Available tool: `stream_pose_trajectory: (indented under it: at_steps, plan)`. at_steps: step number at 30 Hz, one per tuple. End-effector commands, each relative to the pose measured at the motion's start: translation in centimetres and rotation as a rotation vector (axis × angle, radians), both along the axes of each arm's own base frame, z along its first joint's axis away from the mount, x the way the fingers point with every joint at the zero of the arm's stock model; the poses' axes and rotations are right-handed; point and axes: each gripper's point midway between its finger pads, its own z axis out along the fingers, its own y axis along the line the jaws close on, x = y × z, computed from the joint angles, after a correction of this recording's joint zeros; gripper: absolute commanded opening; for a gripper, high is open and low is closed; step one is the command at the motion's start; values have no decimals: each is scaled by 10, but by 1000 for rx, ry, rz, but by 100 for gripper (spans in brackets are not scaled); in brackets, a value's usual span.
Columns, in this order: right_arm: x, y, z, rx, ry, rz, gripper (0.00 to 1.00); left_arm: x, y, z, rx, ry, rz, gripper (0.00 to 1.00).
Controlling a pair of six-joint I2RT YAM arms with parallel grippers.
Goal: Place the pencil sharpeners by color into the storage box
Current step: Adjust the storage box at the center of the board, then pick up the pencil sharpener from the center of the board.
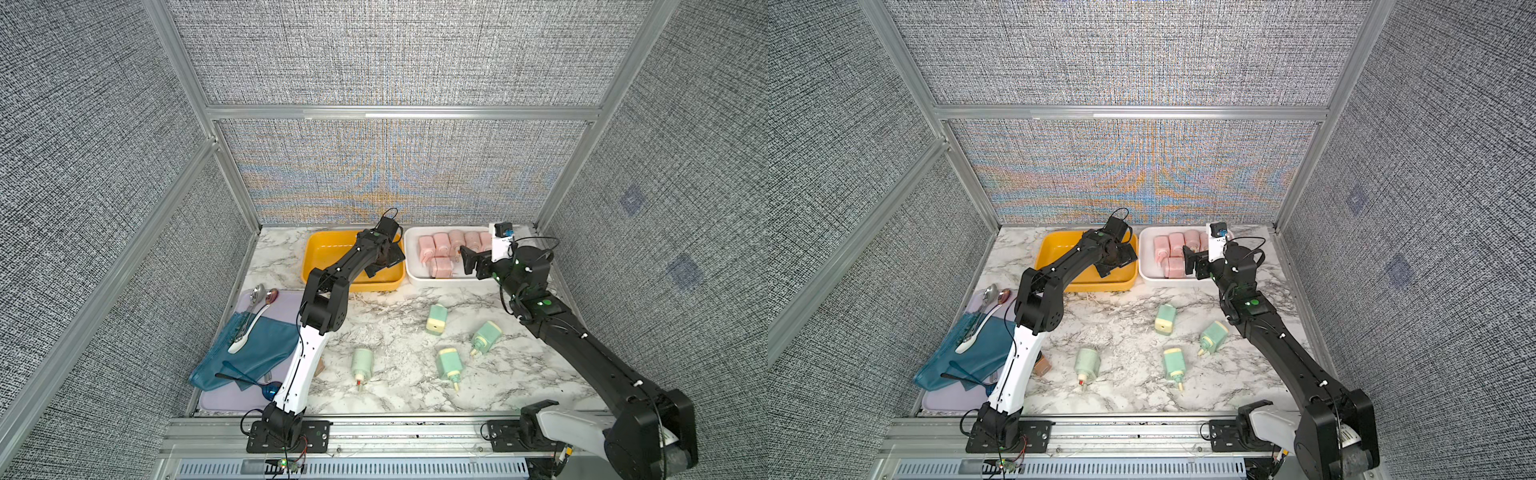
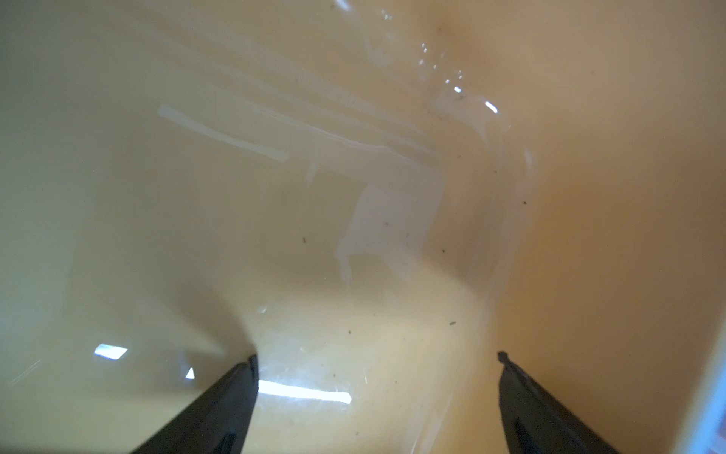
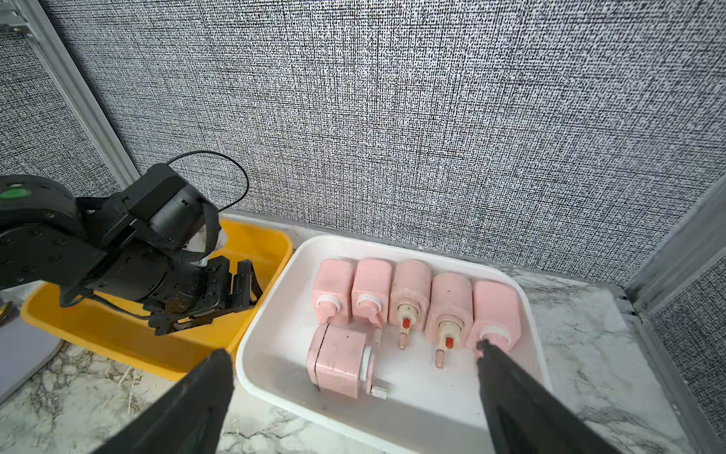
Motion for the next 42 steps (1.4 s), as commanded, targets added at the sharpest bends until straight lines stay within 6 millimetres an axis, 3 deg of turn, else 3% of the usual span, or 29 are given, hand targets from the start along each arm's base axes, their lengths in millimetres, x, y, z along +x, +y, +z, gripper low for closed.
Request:
stream_pose_trajectory:
  at_steps: [1,4,7,13,22,29,32,37,42]
  plan:
    - [0,-6,3,8,-14,-34,99,-2,-2,-1,-2,10,-18,99]
    - [4,-18,-5,80,6,-102,99,0,-1,4,15,-8,-38,99]
    - [14,-46,-27,235,100,-247,99,2,1,16,39,-40,-70,99]
    - [20,-49,-65,158,214,-211,99,2,3,43,53,-92,-124,99]
    - [-17,-97,-52,304,81,-398,99,-14,12,73,74,-132,-195,99]
    - [-27,-122,-69,339,132,-465,99,-38,16,96,68,-181,-264,99]
    - [-33,-118,-66,351,119,-435,99,-52,15,107,71,-200,-306,99]
    - [-38,-86,-54,332,124,-239,99,-79,14,115,116,-217,-381,99]
    - [-46,-85,-63,304,178,-247,99,-111,36,129,150,-229,-377,99]
